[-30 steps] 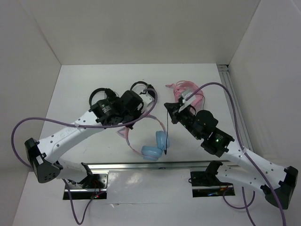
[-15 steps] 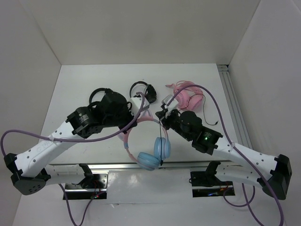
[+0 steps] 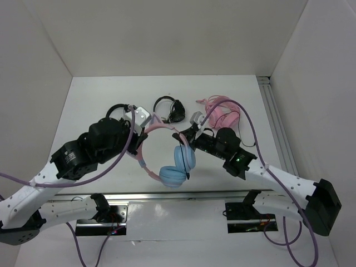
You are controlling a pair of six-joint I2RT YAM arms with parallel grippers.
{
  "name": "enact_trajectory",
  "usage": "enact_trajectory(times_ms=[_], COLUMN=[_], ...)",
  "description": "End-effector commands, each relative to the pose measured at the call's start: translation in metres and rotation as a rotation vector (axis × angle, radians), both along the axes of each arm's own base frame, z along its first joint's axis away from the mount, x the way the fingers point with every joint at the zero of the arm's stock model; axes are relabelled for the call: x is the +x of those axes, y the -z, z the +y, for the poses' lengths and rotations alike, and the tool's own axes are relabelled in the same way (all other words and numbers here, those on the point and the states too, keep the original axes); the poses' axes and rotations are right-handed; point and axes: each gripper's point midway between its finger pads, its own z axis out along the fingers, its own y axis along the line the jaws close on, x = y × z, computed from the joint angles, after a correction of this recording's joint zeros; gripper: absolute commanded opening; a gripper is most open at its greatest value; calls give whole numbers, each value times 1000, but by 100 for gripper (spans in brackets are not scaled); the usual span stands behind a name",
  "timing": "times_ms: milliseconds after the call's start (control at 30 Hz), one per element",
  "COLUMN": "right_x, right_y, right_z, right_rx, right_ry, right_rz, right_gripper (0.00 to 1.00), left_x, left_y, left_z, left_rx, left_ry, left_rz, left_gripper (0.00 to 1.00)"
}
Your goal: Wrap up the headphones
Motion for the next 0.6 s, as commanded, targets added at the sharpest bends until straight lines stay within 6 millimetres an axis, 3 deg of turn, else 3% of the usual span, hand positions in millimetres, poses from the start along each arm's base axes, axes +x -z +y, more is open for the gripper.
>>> enact_trajectory(times_ms=[0,33,100,167,233,267,333,400,567], right_x=[-10,-3,-3,0,-6,-2,-7,-7,-5], right_y=[-15,-3,-11,2,-10,2,-9,-4,-11], right_z=[22,29,41,52,57,61,66,72,77], right_rx=[159,155,206,224,304,308,374,392,416], right_ry=[-166,-177,-225,-286,-367,-384,-436,-470,-473], right_rz=[-23,3,-11,48,49,79,74,86,79], right_gripper=[9,11,11,11,13,15,29,30,28], left_x=[7,5,1,-3,-5,-7,-8,-9,3], left_y=[-69,-75,-86,-94,-108,-114,-124,-138,-146], left_z=[-16,-14,-14,-8,-2,3,14,23,43], left_rx=[-327,-346,-414,-480,-559,-602,-646,-679,-712], left_ry=[-51,-50,-41,-55,-80,-96,-137,-164,-317], left_rz=[-105,-118,-125,-129,-150,-146,-159,-173,-162], left_gripper=[0,0,0,0,0,0,0,0,0])
